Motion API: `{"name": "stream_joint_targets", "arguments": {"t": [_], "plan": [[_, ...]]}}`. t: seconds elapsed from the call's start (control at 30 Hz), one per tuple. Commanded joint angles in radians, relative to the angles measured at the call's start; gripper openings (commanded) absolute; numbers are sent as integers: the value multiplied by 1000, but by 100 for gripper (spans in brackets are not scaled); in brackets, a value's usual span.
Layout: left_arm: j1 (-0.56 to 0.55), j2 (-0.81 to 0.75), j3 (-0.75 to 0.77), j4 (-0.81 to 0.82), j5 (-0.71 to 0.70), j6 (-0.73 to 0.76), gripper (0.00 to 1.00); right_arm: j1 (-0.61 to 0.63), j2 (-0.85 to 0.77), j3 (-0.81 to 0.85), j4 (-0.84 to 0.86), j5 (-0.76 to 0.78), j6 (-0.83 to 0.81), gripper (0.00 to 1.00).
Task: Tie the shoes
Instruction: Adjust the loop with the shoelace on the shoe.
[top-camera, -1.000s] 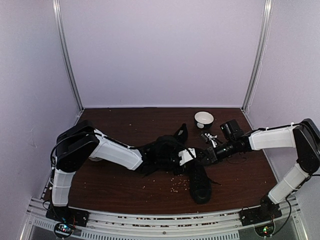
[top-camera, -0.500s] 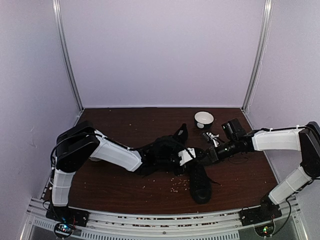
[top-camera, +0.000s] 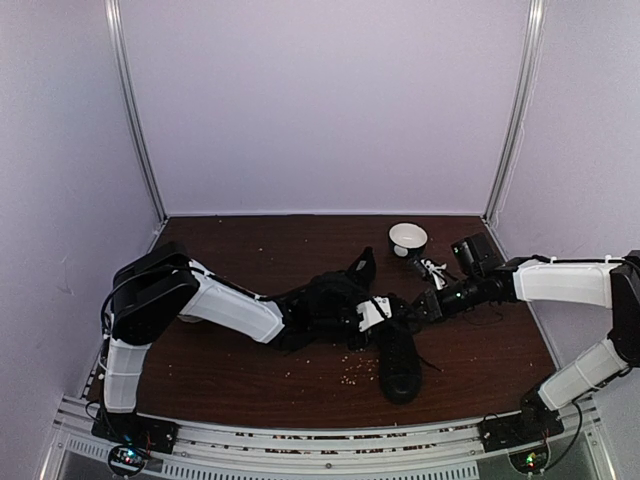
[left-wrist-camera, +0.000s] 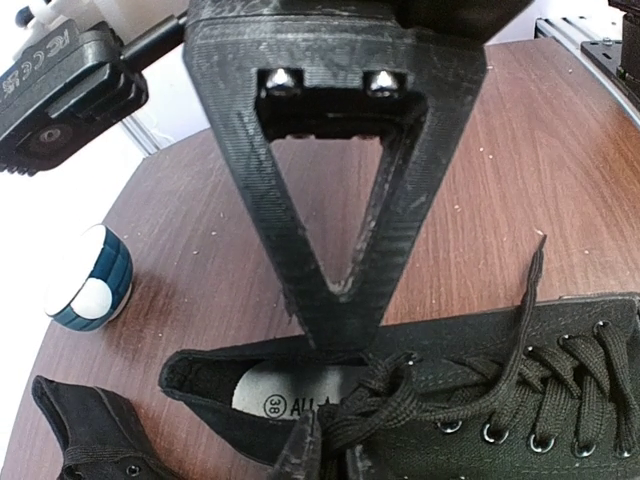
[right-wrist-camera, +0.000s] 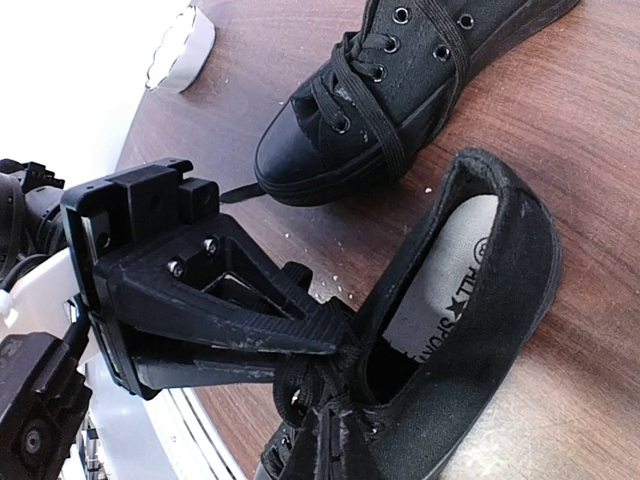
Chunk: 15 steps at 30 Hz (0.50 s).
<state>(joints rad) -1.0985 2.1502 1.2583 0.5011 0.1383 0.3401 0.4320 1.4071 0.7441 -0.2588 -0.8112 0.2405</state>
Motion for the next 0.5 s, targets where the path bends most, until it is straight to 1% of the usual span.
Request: {"name": "stream_joint_targets", "arguments": {"t": [0.0,0.07,0.13,0.17,0.3,0.37,0.47], "plan": [[6,-42,6,36,-20,12,8,-3,-10,0,-14,-10,-19,0],[6,-41,2,63,-16,2,6,-1,6,3,-8,-23,-27,0],[7,-41,-7,103,-3,-20,1,2,33,14,0,-39,-36,0],[10,-41,-11,127,15,-35,0,2,48,21,2,-50,-43,1],[17,-32,-15,173,90,-81,0,2,74,24,45,-105,-42,6],[17,-26,-10,170,91,-86,0,2,78,15,74,-131,-32,8],[17,-19,0,159,89,-81,0,2,76,-2,102,-148,-17,9]]}}
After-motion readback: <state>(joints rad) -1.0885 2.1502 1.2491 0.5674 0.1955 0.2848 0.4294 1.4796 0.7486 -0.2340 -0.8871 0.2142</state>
